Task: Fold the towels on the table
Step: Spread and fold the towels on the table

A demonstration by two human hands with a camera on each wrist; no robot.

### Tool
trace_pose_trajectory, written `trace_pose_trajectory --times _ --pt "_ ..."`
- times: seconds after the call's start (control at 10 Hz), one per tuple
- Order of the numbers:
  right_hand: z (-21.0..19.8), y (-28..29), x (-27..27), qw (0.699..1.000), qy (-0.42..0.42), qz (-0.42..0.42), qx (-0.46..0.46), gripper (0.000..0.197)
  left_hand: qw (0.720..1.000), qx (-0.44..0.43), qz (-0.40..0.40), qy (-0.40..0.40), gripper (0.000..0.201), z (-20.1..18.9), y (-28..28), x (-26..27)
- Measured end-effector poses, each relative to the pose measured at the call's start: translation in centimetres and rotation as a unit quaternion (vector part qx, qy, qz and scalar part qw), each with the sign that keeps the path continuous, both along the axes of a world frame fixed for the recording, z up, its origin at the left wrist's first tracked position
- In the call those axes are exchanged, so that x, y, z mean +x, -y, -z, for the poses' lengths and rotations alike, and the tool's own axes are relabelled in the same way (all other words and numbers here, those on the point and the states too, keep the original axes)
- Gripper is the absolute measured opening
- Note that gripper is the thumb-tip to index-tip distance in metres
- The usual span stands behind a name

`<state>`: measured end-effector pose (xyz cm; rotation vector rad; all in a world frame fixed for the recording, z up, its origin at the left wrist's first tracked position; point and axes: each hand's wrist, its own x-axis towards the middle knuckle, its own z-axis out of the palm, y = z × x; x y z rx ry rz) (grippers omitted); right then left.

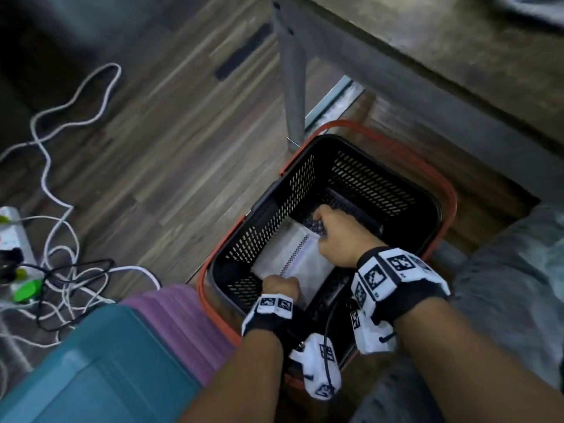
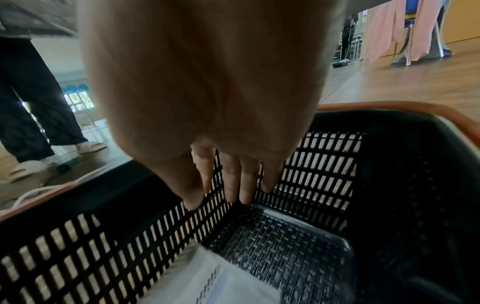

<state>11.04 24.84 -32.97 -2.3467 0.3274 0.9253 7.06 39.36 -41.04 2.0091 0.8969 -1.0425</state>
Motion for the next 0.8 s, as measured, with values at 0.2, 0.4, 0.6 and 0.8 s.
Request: trace_pose_trajectory --times 0.2,0.4,0.6,0.8 --pt "-1.5 2.8 0.8 0.994 0.064 0.08 0.048 0.03 0.993 0.068 0.1 -0.005 0.037 0.0 -0.2 0.0" --pt "-2.7 1.9 0.4 0.991 0.074 0.083 0.069 0.023 0.966 0.07 0.247 0.015 0.035 -3.6 0.5 0.1" --pt "-5.7 2.2 -0.8 0.982 0.109 0.111 0.105 0.022 0.994 -0.004 0.09 0.059 0.04 -7.6 2.7 2.6" --pt "-12.8 5.7 -3.1 0.957 0.244 0.136 0.071 0.011 0.957 -0.104 0.02 0.269 0.02 -14.7 7.9 4.0"
